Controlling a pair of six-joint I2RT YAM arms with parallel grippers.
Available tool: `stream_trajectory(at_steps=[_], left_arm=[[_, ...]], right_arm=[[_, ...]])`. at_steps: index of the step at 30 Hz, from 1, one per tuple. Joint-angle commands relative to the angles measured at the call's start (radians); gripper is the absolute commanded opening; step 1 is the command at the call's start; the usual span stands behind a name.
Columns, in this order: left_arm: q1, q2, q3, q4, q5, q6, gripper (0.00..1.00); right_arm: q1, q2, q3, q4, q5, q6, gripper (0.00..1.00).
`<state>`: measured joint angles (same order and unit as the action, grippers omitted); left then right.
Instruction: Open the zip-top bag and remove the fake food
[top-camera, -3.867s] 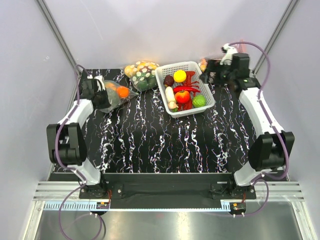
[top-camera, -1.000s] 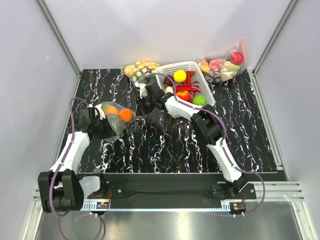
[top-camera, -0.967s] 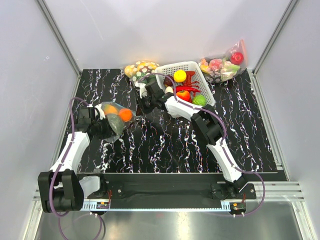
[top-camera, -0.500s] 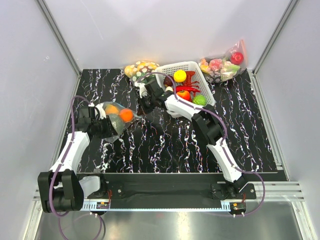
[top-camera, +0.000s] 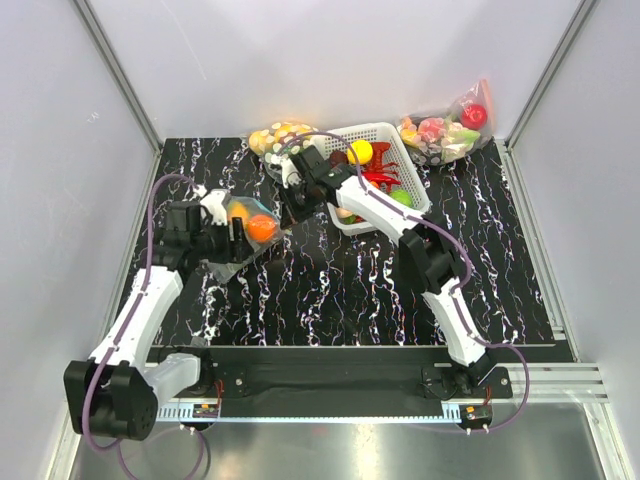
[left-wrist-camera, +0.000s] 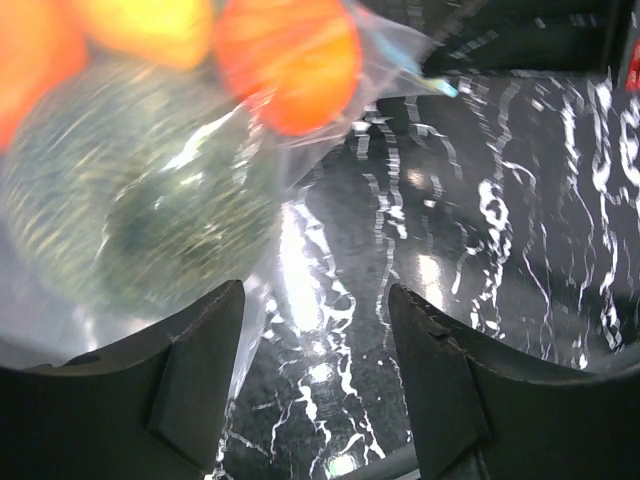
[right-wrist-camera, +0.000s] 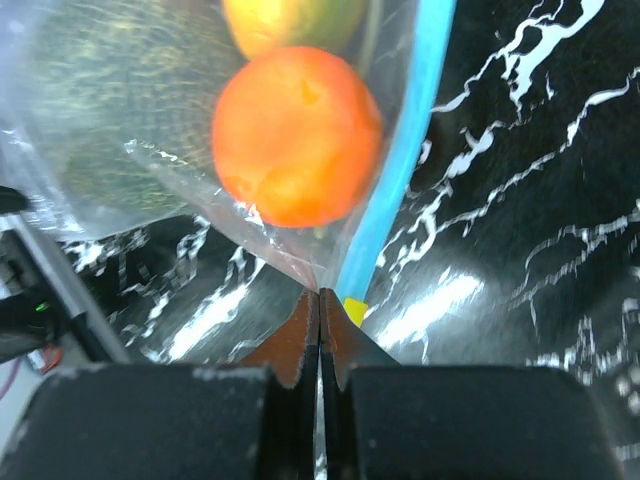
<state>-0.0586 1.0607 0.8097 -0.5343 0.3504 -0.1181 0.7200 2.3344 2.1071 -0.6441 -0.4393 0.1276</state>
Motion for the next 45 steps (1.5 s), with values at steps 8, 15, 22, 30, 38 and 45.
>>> stream_trajectory(at_steps=[8, 15, 22, 30, 38, 45], left_arm=[[-0.185, -0.053, 0.069, 0.165, -0.077, 0.164, 0.68], [-0.283, -0.011, 0.063, 0.241, -0.146, 0.192, 0.71], [-0.334, 0.016, 0.074, 0.277, -0.153, 0.215, 0.73], [-0.391, 0.012, 0.054, 0.296, -0.114, 0.207, 0.74], [-0.408, 0.045, 0.048, 0.344, -0.149, 0.198, 0.74], [-0.408, 0.079, 0.052, 0.376, -0.145, 0.196, 0.53]], right_arm=[[0.010, -0.118, 0.181, -0.334, -0.078, 0.052, 0.00], [0.009, -0.119, 0.260, -0.462, -0.131, 0.110, 0.00], [0.010, -0.150, 0.283, -0.491, -0.161, 0.193, 0.00], [0.010, -0.145, 0.352, -0.486, -0.157, 0.265, 0.00], [0.010, -0.156, 0.352, -0.477, -0.200, 0.314, 0.00], [0.010, -0.168, 0.343, -0.477, -0.226, 0.343, 0.00]])
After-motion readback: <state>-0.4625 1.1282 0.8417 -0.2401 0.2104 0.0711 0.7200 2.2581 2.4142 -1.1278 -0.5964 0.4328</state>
